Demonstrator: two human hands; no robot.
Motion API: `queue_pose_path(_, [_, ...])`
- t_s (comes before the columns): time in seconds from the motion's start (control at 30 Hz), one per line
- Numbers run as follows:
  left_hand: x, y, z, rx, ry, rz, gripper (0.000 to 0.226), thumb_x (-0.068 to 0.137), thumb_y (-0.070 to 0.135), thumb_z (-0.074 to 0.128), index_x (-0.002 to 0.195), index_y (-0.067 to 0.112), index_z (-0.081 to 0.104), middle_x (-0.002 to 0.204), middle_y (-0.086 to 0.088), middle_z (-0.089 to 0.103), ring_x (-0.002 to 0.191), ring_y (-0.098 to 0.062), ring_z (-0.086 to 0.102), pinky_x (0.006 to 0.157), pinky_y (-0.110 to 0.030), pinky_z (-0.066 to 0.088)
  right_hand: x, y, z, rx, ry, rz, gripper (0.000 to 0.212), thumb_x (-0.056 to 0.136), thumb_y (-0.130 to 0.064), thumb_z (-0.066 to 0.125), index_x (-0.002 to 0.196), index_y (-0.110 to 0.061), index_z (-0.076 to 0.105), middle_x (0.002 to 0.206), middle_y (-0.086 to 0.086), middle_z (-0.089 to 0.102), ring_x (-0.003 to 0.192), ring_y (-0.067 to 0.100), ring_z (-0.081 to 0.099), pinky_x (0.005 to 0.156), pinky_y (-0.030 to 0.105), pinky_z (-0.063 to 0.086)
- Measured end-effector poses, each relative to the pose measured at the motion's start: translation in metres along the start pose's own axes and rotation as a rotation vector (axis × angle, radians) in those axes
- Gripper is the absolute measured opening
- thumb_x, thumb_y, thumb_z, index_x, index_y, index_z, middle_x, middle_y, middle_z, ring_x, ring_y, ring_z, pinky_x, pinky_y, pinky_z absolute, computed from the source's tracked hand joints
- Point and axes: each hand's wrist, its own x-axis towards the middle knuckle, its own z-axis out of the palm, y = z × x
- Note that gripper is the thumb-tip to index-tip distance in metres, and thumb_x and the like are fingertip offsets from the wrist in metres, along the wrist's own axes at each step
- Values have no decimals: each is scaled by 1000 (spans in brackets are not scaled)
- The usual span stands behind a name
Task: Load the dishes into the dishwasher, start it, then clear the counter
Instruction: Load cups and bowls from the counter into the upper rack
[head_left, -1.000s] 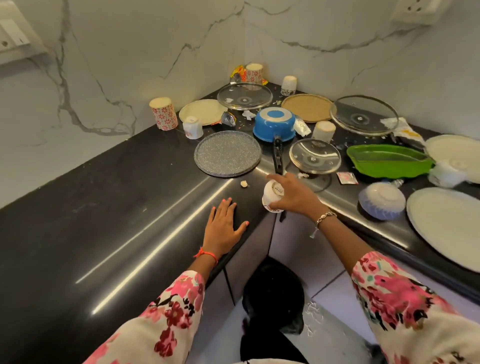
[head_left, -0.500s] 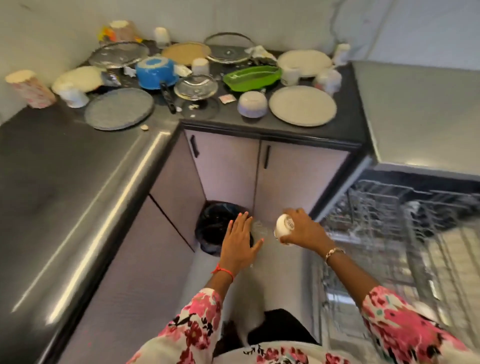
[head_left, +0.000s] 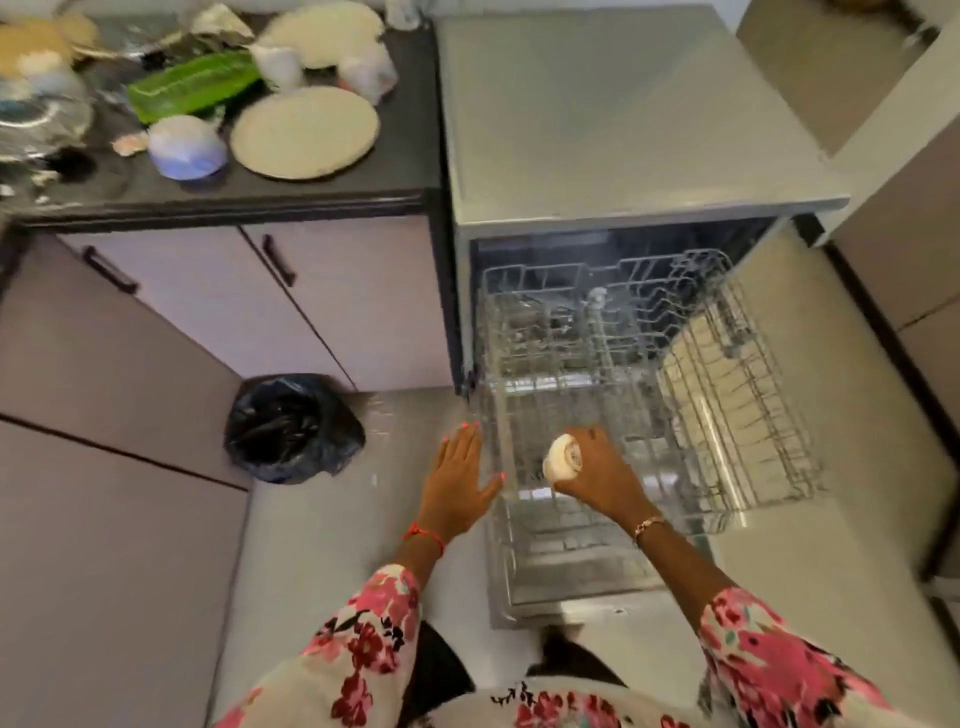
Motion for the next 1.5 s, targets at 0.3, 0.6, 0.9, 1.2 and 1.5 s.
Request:
queue_pose_path(0.3, [63,51,62,16,56,-43,72,88,52,29,143,6,30,154,-10,22,142,-18,9,115,-36,8,40,91,-38,31,73,32,80,70,-26,78,138,-17,37,132,13,35,117,34,48,88,48,51])
queue_pose_path(0.6, [100,20,97,34,111,-122,61,90,25,38,144,2,25,154,-14,19,143,-23,10,116,-42,16,102,118,-4,37,34,55,78,75,-29,75,140,-20,34,141,14,30,124,33,43,93,45,48])
queue_pose_path(0.9, [101,17,111,-16,170,-123,55,94,24,29,142,-1,28,153,-15,21,143,-18,6,113,-37,18,130,138,25,-145,-34,71,75,79,-34,69,142,-19,30,143,15,26,127,36,36,96,45,46])
queue_pose_path(1.2, [102,14,117,-34,213,-135,55,90,3,50,141,-1,30,152,-14,22,143,-16,4,112,-37,24,135,139,40,-386,-122,53,74,87,-38,59,146,-18,19,149,21,19,130,37,34,96,42,44])
queue_pose_path(1.5, [101,16,118,7,230,-129,50,90,8,45,138,-3,34,149,-18,28,141,-21,10,109,-39,23,133,134,42,-389,-123,57,71,87,-34,60,144,-18,21,144,18,22,128,36,35,90,39,48])
